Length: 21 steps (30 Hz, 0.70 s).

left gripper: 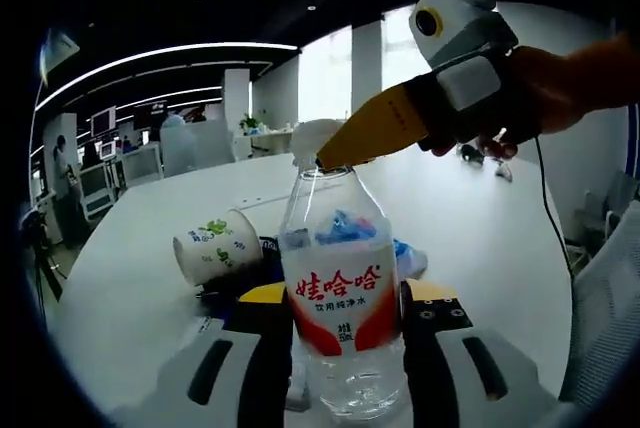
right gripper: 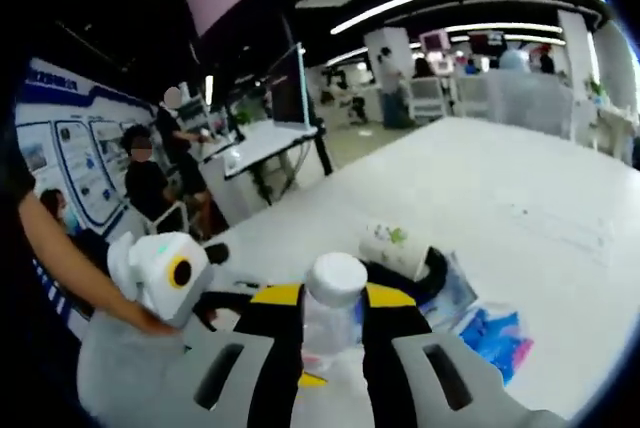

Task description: Arrange the tabletop items into an orderly group along one side of the table until the central work area is clear of visible clutter.

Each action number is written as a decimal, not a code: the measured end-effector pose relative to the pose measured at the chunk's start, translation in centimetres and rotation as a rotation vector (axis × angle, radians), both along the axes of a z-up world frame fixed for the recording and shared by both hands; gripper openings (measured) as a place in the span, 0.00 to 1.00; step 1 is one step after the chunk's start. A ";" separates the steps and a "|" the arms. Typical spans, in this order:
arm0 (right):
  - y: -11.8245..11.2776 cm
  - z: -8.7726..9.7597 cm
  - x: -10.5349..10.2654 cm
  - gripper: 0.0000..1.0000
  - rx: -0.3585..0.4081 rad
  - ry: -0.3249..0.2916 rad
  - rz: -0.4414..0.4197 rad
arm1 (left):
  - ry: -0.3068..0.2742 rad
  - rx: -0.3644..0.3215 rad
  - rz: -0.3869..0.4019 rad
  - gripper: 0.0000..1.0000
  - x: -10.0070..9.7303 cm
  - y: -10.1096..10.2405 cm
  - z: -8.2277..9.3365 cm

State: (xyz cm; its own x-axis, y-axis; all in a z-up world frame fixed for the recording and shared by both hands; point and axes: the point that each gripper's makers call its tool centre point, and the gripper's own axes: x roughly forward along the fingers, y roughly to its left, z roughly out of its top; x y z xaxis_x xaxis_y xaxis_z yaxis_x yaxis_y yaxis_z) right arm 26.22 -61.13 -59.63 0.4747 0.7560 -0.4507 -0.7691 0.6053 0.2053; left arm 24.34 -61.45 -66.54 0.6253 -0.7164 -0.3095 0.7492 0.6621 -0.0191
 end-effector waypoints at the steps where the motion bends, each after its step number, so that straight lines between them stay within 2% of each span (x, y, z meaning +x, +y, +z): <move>1: 0.2 0.1 -0.2 0.18 -0.003 0.003 0.003 | -0.005 0.010 -0.009 0.42 -0.2 0.1 0.0; 6: 0.6 0.3 -0.9 0.18 -0.032 -0.047 0.039 | -0.006 0.016 -0.025 0.42 -0.5 0.3 0.1; 15: 0.5 0.5 -1.8 0.18 -0.061 -0.067 0.040 | -0.013 0.046 -0.038 0.42 -1.0 0.3 0.2; 21: 0.7 0.6 -2.3 0.18 -0.086 -0.083 0.039 | -0.006 0.060 -0.014 0.41 -1.2 0.3 0.2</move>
State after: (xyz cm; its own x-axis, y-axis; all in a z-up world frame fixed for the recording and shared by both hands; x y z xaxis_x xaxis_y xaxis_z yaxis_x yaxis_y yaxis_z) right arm 23.88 -60.42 -59.06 0.4840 0.7349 -0.4751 -0.8046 0.5872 0.0887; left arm 23.11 -61.13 -66.35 0.6176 -0.7052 -0.3484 0.7582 0.6516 0.0250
